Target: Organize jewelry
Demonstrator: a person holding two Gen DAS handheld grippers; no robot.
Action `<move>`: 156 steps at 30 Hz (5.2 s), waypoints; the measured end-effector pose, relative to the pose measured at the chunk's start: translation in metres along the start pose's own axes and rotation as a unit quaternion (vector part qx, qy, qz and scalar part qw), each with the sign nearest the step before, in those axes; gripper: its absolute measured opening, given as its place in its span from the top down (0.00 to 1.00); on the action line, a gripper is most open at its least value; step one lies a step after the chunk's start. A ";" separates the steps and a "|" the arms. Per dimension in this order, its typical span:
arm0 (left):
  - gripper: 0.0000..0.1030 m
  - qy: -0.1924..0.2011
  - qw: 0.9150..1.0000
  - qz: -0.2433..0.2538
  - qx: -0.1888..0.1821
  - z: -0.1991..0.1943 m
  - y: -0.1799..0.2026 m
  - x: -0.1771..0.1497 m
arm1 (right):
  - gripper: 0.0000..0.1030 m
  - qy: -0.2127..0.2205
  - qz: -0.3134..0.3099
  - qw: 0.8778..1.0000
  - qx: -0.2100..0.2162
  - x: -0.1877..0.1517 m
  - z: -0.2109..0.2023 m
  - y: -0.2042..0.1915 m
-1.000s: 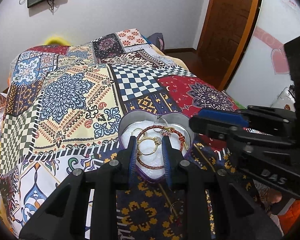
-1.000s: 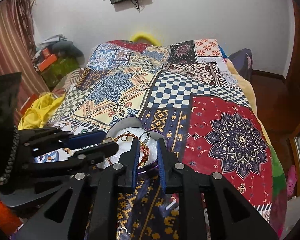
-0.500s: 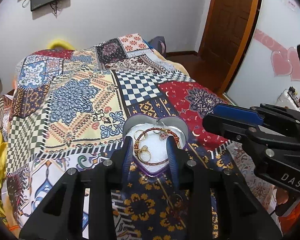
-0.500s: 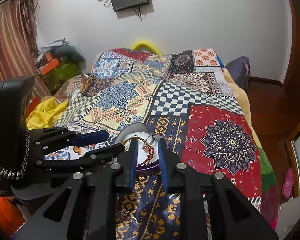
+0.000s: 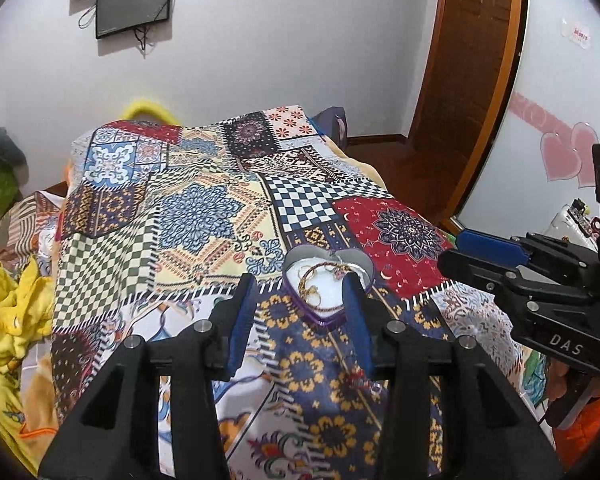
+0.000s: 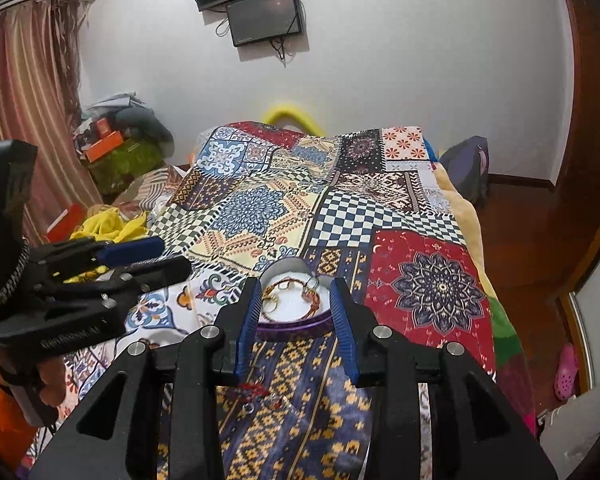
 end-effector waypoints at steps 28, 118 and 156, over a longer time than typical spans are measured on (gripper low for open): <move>0.58 -0.131 0.990 -0.023 -0.049 0.066 0.024 -0.086 | 0.68 -0.108 0.033 0.993 -0.023 -0.088 0.023 0.020; 1.00 -0.027 0.999 -0.031 -0.033 0.015 -0.006 -0.051 | 0.91 -0.126 -0.062 0.990 0.010 -0.082 0.085 -0.035; 1.00 0.074 0.996 -0.015 -0.049 -0.007 0.012 0.048 | 0.91 0.021 -0.012 1.000 -0.008 -0.001 0.013 -0.007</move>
Point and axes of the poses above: each gripper's, at about its wrist camera, not at the fingertips, and z roughly the way its jaws point, y to its right, x to its top, the point moved 4 cm from there along z, roughly the way its jaws point, and after that the axes turned 1 degree about -y, right-handed, at the moved point
